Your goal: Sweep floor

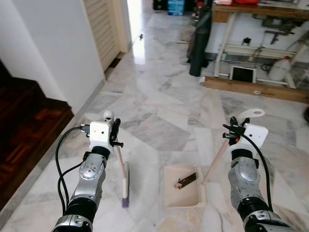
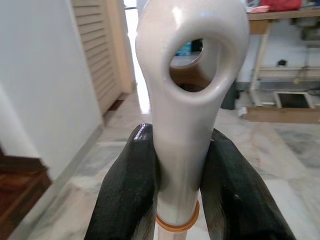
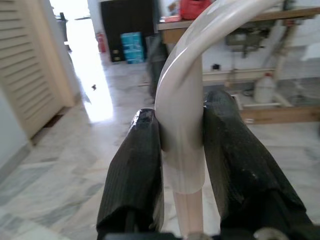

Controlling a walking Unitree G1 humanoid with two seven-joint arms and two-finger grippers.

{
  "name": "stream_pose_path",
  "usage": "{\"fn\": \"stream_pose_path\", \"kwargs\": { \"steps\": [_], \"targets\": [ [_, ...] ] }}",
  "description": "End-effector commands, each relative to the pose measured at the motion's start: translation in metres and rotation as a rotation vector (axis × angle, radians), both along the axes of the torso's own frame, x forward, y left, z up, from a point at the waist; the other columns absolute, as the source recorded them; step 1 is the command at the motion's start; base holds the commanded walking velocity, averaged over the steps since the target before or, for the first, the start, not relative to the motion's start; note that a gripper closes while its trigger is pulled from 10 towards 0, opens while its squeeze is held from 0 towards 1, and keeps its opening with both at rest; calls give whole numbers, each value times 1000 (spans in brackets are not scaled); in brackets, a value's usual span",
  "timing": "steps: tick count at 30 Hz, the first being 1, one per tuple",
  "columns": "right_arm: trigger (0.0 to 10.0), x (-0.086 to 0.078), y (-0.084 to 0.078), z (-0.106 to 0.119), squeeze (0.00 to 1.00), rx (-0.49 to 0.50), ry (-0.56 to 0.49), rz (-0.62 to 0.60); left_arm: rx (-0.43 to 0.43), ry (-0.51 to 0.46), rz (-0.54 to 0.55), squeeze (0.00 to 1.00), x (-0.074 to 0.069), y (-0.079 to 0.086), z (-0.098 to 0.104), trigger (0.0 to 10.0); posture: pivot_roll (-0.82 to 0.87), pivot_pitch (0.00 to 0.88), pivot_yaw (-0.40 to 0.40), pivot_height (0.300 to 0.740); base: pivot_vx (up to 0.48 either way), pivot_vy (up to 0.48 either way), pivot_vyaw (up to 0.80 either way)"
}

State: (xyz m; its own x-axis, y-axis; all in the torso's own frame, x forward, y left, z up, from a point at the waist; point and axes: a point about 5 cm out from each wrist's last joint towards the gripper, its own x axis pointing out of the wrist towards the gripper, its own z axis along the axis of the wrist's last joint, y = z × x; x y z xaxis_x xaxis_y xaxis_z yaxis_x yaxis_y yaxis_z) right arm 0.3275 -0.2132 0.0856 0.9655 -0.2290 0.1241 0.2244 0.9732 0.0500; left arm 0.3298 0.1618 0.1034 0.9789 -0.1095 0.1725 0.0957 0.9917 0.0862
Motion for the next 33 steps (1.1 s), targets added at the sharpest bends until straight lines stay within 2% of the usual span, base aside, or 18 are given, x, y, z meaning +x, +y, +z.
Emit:
{"fn": "stream_pose_path", "kwargs": {
  "steps": [1, 33],
  "targets": [
    [10000, 4, 3, 14, 0, -5, -75, 1, -11, -28, 18, 0, 4, 4, 8, 10000, 5, 0, 30, 740, 0, 0, 800],
    [10000, -4, 8, 4, 0, 16, -66, -12, 3, -3, -10, 0, -2, -1, 0, 10000, 9, 0, 59, 740, 0, 0, 800]
  ]
}}
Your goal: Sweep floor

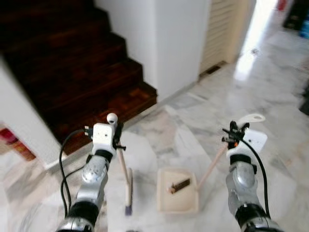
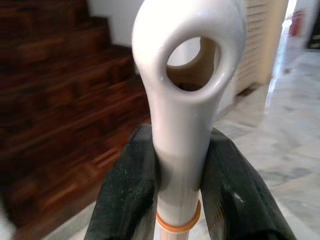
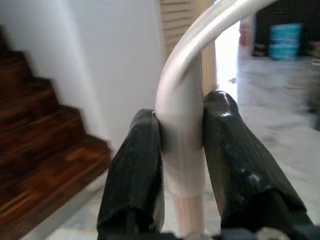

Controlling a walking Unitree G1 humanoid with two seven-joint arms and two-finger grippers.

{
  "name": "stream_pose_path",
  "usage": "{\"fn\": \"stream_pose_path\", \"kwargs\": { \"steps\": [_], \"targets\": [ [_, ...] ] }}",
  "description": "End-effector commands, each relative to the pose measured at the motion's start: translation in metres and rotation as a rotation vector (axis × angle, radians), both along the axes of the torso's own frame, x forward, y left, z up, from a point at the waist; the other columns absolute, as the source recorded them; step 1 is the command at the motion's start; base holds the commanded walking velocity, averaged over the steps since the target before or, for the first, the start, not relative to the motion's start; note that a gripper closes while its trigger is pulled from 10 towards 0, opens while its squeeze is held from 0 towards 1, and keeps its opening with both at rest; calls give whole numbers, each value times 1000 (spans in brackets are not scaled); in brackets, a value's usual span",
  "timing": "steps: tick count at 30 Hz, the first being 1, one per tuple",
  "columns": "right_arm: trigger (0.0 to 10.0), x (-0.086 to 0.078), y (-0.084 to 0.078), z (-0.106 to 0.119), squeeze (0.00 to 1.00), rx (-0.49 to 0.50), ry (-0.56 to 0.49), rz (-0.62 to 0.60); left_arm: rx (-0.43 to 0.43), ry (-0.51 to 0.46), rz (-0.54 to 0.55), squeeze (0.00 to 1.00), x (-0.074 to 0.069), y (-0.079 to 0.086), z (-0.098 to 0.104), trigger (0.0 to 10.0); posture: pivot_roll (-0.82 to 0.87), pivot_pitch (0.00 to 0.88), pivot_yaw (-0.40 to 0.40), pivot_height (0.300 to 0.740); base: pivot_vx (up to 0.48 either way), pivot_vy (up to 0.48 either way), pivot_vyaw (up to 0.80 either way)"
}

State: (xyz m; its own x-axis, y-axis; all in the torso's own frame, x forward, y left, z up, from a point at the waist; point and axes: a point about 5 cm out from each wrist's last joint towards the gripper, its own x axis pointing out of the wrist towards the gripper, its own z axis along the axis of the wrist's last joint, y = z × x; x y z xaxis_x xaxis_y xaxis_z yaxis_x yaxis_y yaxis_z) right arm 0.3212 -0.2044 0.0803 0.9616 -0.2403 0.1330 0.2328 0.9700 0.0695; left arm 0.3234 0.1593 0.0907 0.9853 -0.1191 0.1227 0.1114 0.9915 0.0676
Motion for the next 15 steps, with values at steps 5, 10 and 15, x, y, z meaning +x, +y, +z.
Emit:
{"fn": "stream_pose_path", "kwargs": {
  "steps": [5, 10, 15],
  "targets": [
    [10000, 3, -1, 9, 0, 35, -58, -5, 25, -47, 18, 0, 5, 3, 13, 10000, 10, 0, 60, 740, 0, 0, 0],
    [10000, 3, 1, 10, 0, 26, -56, -1, 20, -44, 30, 0, 4, 4, 12, 10000, 14, 0, 60, 740, 0, 0, 0],
    [10000, 3, 0, 9, 0, 28, -49, -2, 7, -39, 41, 0, 3, 6, 11, 10000, 22, 0, 58, 740, 0, 0, 0]
  ]
}}
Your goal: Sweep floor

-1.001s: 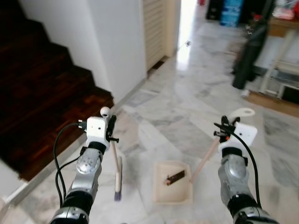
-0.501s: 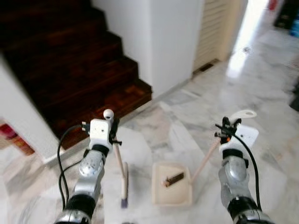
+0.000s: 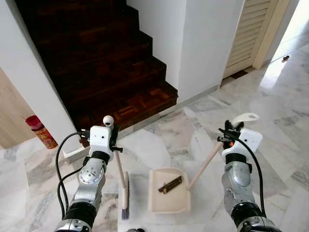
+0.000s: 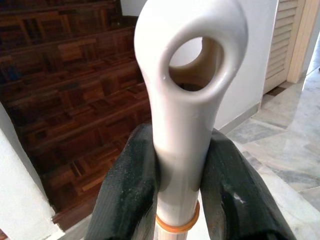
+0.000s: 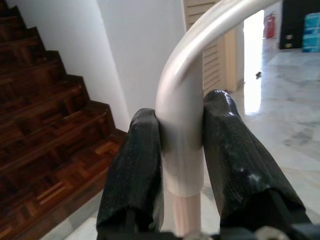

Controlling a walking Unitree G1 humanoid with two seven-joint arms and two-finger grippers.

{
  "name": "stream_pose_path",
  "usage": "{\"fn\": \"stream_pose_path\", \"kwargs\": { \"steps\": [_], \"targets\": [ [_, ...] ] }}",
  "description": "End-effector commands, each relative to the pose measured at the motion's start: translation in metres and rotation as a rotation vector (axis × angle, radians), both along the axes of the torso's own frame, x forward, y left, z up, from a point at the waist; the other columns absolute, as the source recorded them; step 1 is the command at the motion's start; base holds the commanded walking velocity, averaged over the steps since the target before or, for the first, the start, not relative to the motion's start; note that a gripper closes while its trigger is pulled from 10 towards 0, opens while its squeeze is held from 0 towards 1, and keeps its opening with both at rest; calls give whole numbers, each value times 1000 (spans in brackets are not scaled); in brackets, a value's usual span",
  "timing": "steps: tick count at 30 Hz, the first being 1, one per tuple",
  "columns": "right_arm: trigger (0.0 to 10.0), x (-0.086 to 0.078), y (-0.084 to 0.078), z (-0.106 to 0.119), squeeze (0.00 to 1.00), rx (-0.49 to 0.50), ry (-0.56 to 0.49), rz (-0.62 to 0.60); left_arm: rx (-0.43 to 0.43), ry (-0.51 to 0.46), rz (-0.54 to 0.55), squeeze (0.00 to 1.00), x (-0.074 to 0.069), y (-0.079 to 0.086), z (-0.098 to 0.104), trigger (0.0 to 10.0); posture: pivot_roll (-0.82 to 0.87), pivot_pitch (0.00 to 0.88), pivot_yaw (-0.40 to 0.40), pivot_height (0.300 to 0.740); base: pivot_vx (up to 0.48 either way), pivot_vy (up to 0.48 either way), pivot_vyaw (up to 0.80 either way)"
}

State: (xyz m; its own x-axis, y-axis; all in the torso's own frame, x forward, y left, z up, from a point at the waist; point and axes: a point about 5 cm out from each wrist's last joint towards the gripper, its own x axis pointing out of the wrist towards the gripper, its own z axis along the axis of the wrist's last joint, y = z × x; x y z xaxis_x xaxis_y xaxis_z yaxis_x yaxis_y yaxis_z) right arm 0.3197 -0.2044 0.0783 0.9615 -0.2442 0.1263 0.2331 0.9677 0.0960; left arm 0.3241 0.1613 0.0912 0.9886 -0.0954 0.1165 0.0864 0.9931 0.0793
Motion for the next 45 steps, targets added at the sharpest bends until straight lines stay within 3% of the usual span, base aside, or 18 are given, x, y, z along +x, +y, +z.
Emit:
{"fn": "stream_pose_path", "kwargs": {
  "steps": [1, 21, 27, 39, 45],
  "targets": [
    [10000, 4, 0, 11, 0, 4, -49, -5, -8, -42, 18, 0, 3, 4, 11, 10000, 19, 0, 61, 740, 0, 0, 0],
    [10000, 7, 4, 13, 0, -10, -50, -1, -11, -45, 1, 0, 4, 0, 14, 10000, 25, 0, 66, 740, 0, 310, 0],
    [10000, 6, 6, 11, 0, 7, -47, -2, -11, -45, -5, 0, 3, -1, 14, 10000, 26, 0, 68, 740, 0, 276, 757],
    [10000, 6, 6, 12, 0, -10, -47, 2, -13, -41, -11, 0, 3, -1, 14, 10000, 26, 0, 70, 740, 0, 0, 90],
    [10000, 7, 8, 12, 0, -10, -49, 12, -12, -42, -13, 0, 3, -2, 14, 10000, 25, 0, 68, 740, 0, 0, 669]
  ]
}}
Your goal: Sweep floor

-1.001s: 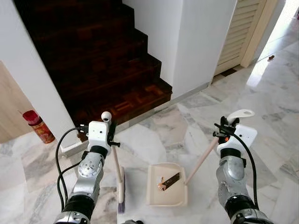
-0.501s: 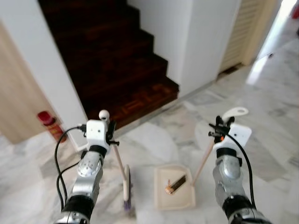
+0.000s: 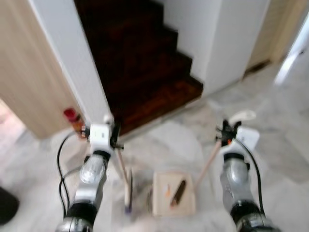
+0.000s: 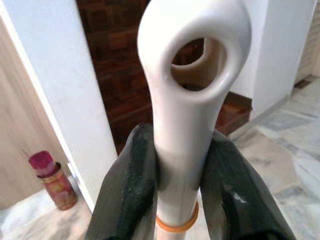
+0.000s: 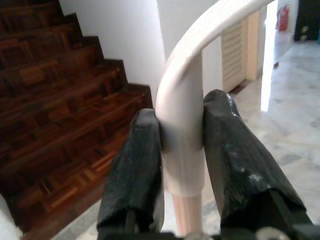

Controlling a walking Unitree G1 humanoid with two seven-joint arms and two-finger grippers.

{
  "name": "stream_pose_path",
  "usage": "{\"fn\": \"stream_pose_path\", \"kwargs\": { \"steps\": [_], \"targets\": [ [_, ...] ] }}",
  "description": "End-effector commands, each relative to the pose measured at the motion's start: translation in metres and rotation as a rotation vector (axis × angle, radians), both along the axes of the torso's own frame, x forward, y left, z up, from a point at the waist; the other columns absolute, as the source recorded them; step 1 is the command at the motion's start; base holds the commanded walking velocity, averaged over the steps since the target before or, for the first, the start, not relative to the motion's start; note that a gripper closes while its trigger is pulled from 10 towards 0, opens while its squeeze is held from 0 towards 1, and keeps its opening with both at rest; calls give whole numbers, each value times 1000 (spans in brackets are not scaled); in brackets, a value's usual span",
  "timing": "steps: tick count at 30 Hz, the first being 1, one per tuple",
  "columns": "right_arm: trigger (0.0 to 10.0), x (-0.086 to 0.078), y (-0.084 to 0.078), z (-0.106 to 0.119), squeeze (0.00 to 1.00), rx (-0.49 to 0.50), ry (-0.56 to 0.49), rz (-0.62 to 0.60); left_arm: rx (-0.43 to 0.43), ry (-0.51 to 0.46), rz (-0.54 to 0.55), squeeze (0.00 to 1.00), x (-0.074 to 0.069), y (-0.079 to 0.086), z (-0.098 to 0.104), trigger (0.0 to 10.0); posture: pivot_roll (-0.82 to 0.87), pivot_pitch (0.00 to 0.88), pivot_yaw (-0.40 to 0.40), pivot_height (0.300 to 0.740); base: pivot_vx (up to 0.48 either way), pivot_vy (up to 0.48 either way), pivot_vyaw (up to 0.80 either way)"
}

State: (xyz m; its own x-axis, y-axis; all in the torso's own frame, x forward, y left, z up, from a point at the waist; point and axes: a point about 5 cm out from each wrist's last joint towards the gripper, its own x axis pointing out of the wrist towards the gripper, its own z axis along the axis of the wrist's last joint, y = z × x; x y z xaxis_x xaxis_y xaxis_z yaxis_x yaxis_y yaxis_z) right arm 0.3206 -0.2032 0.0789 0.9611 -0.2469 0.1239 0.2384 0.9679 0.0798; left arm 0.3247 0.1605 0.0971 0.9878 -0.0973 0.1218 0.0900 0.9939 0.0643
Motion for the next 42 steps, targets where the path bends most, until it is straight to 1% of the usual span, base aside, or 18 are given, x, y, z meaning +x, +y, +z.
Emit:
{"fn": "stream_pose_path", "kwargs": {
  "steps": [1, 6, 11, 22, 25, 29, 30, 42],
  "targets": [
    [10000, 6, 7, 12, 0, 7, -56, 17, 3, -39, -9, 0, 2, -1, 9, 10000, 26, 0, 67, 740, 0, 0, 800],
    [10000, 5, 6, 11, 0, 17, -52, 15, -1, -40, -6, 0, 2, -1, 9, 10000, 28, 0, 65, 740, 0, 0, 645],
    [10000, 5, 6, 10, 0, 38, -53, 13, 0, -38, -7, 0, 2, -2, 9, 10000, 28, 0, 65, 740, 0, 0, 0],
    [10000, 6, 7, 10, 0, 53, -50, 16, 1, -41, -8, 0, 2, -1, 11, 10000, 35, 0, 69, 740, 0, 0, 0],
    [10000, 6, 7, 9, 0, 38, -44, 17, 0, -41, -8, 0, 3, -1, 11, 10000, 38, 0, 71, 740, 0, 276, 0],
    [10000, 6, 9, 9, 0, 40, -45, 21, 2, -41, -7, 0, 3, 0, 12, 10000, 37, 0, 73, 740, 0, 284, 800],
    [10000, 6, 9, 9, 0, 54, -48, 21, 2, -41, -8, 0, 3, 0, 12, 10000, 37, 0, 73, 740, 0, 285, 0],
    [10000, 7, 8, 12, 0, 76, -59, 18, 2, -37, -6, 0, 4, 0, 12, 10000, 32, 18, 79, 740, 0, 281, 0]
  ]
}}
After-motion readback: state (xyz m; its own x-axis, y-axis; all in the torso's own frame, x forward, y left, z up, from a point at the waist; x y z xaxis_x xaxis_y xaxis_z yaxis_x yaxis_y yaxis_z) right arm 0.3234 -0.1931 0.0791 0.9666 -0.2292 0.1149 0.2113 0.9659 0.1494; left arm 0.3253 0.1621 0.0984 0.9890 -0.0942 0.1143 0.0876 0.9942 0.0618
